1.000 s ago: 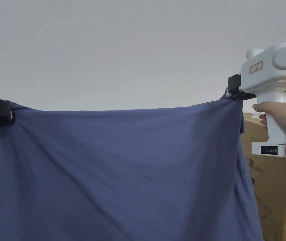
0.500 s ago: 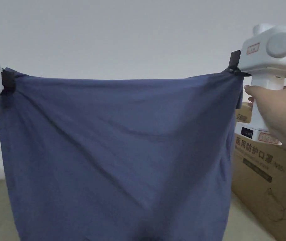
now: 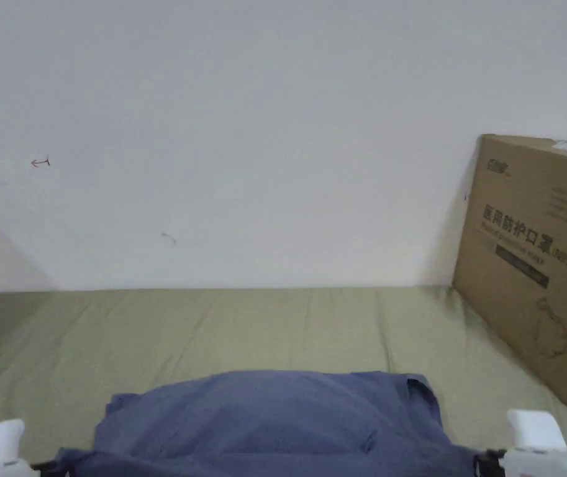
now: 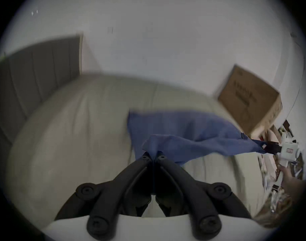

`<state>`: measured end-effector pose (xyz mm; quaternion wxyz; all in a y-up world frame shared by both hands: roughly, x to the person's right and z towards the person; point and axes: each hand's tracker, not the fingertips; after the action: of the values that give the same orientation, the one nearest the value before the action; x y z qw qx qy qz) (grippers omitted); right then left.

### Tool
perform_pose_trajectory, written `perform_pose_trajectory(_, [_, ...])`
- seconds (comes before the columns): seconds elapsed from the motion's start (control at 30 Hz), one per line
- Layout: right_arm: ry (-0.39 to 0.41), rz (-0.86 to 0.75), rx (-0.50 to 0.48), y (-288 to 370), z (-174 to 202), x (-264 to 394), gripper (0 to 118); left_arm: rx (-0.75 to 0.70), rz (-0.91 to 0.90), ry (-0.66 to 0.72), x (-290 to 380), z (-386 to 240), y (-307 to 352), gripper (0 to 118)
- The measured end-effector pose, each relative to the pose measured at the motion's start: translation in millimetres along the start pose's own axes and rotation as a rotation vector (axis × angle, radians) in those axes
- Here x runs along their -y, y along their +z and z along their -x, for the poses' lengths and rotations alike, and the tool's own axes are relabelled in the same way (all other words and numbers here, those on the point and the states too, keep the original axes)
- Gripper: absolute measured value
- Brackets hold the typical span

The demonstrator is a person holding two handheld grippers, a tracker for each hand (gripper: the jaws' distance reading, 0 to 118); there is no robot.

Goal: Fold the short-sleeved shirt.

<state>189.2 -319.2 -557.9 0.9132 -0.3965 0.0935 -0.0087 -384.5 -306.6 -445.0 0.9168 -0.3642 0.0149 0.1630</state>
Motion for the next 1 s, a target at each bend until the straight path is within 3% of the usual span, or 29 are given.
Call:
perform_pose_trajectory(0.17, [-0.169,0.134,-0.074,53.5,-41.6,115.8,3,0.017,0.174,-0.013,100.6,36.1,43.6,1])
perform_pose_trajectory(0.33, [-0.153,0.215,-0.126,109.8,-59.0,166.0,3,0.016,0.223,-0.124,148.4,28.9,100.2,1])
perform_pose_trajectory(0.4, [-0.125,0.231,-0.103,122.6,-58.8,175.7,3,0.018,0.237,-0.166,160.3,24.9,113.4,1])
perform_pose_trajectory(0.53, [-0.101,0.264,-0.064,134.3,-57.1,193.0,3,0.011,0.299,-0.209,183.4,17.9,123.5,1])
perform_pose_trajectory(0.67, [-0.123,0.272,-0.106,139.7,-55.5,201.0,4,-0.017,0.334,-0.243,195.8,16.2,129.3,5])
perform_pose_trajectory(0.7, [-0.129,0.266,-0.105,141.5,-54.8,201.2,8,-0.017,0.330,-0.237,197.1,17.6,131.6,15])
perform_pose_trajectory(0.73, [-0.137,0.260,-0.102,144.4,-54.5,200.1,24,-0.015,0.321,-0.222,196.2,19.1,135.0,34])
perform_pose_trajectory(0.77, [-0.141,0.253,-0.098,147.0,-54.3,199.0,33,-0.026,0.310,-0.208,195.5,19.5,138.0,41])
perform_pose_trajectory(0.8, [-0.145,0.245,-0.091,149.0,-54.2,198.5,33,-0.033,0.304,-0.200,195.0,20.7,140.3,41])
perform_pose_trajectory(0.83, [-0.153,0.239,-0.083,150.4,-54.5,198.1,65,-0.026,0.295,-0.181,194.0,20.6,146.4,65])
perform_pose_trajectory(0.87, [-0.165,0.238,-0.075,151.8,-56.0,197.6,100,-0.013,0.286,-0.160,194.4,21.8,149.2,97])
perform_pose_trajectory(0.9, [-0.189,0.222,-0.070,155.6,-56.3,198.0,108,0.008,0.272,-0.129,195.0,22.4,153.1,110])
perform_pose_trajectory(1.0, [-0.226,0.209,-0.080,166.6,-54.1,195.8,108,0.046,0.245,-0.078,191.8,19.3,166.0,111])
